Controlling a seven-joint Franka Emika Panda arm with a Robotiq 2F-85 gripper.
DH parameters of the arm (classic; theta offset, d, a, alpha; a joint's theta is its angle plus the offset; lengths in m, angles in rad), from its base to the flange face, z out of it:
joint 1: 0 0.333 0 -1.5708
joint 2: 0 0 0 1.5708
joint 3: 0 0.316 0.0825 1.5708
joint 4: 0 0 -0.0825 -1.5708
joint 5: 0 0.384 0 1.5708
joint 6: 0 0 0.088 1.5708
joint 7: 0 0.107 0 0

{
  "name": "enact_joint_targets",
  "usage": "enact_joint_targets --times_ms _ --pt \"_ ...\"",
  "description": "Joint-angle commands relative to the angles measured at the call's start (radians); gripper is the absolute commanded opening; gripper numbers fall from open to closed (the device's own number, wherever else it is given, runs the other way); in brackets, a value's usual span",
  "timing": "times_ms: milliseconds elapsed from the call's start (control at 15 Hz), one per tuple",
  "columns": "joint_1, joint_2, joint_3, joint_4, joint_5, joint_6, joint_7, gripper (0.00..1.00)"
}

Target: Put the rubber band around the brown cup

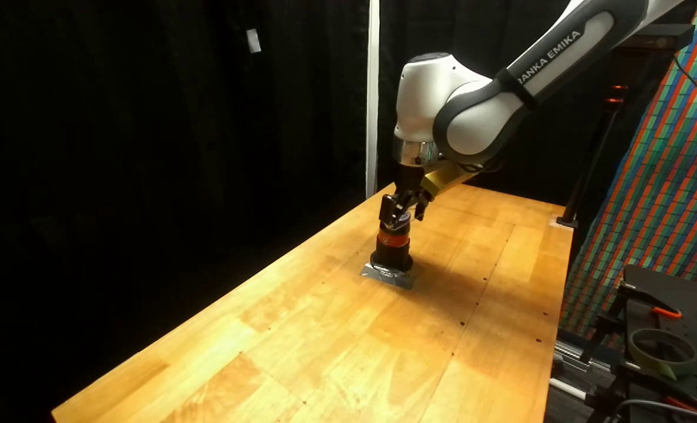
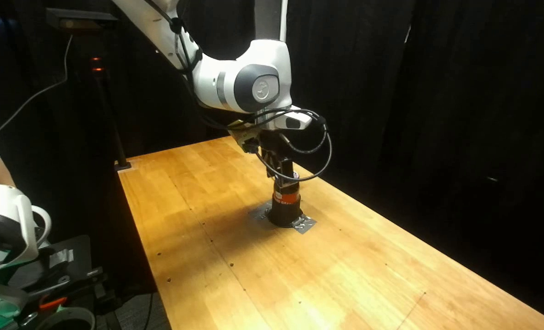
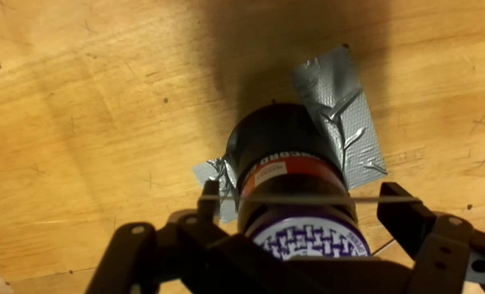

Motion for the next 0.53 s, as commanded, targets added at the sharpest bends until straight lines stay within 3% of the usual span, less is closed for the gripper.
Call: enact_joint_targets --times_ms 0,67,133,200,467 --pt "-0.035 -0.080 0.041 -0.087 0.076 -0.036 -0.092 1.00" --pt "-0.044 -0.085 0.050 -0.100 0.099 -0.037 -0.114 1.00" --pt "-0.047 -0.087 0.050 -0.113 0.105 -0.031 -0.129 0.93" --pt "-0.053 -0.092 0.056 -0.127 0.118 -0.024 -0.144 0.74" --pt "-0.070 -0.110 0.079 -0.183 0.171 0.029 -0.200 0.42"
